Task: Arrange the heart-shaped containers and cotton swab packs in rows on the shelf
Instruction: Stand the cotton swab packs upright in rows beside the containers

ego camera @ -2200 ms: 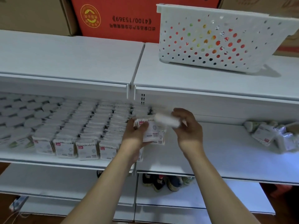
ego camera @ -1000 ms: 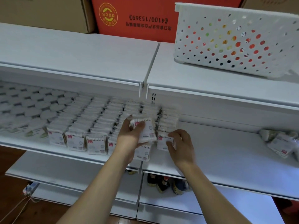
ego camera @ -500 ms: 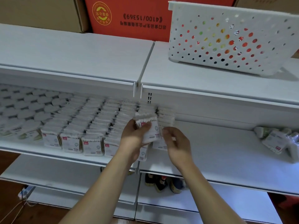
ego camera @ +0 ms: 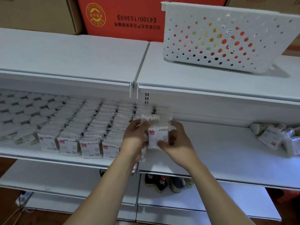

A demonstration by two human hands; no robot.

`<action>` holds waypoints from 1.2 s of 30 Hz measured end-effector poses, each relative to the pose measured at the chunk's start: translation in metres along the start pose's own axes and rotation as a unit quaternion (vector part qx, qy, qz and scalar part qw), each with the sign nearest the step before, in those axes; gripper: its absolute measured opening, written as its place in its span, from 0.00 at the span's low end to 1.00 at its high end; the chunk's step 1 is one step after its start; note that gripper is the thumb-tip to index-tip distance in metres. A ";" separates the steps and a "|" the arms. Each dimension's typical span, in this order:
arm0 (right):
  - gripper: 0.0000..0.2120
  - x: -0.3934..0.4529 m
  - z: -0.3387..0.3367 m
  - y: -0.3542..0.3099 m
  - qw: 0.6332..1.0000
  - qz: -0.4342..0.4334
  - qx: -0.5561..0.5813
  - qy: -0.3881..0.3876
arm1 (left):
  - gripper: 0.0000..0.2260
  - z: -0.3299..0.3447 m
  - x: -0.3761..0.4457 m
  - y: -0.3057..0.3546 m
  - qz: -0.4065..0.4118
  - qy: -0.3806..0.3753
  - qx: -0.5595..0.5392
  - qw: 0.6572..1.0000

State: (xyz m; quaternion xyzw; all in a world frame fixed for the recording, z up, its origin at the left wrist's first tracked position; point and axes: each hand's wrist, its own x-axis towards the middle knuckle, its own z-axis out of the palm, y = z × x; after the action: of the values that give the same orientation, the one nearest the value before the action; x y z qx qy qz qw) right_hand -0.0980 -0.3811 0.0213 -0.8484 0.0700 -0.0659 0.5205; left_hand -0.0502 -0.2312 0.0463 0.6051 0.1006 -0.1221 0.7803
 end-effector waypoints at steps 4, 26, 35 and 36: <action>0.32 0.001 -0.009 0.003 0.998 -0.052 -0.019 0.002 | 0.06 -0.003 -0.005 0.008 0.016 0.021 -0.026 0.999; 0.19 0.005 0.037 0.098 0.931 -0.190 -0.248 0.191 | 0.13 -0.036 -0.002 -0.004 -0.024 0.007 -0.011 1.000; 0.20 0.000 0.030 0.081 0.921 -0.199 -0.252 0.222 | 0.06 -0.027 -0.008 0.000 -0.009 -0.016 0.015 1.000; 0.17 -0.004 0.027 0.069 0.926 -0.180 -0.215 0.251 | 0.06 -0.026 -0.007 0.001 -0.004 -0.024 0.009 1.000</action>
State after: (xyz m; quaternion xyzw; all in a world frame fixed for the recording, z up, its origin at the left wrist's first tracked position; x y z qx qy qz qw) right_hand -0.0999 -0.3875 -0.0523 -0.8941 0.0568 -0.3525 0.2703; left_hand -0.0573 -0.2052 0.0428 0.6087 0.0831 -0.1401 0.7765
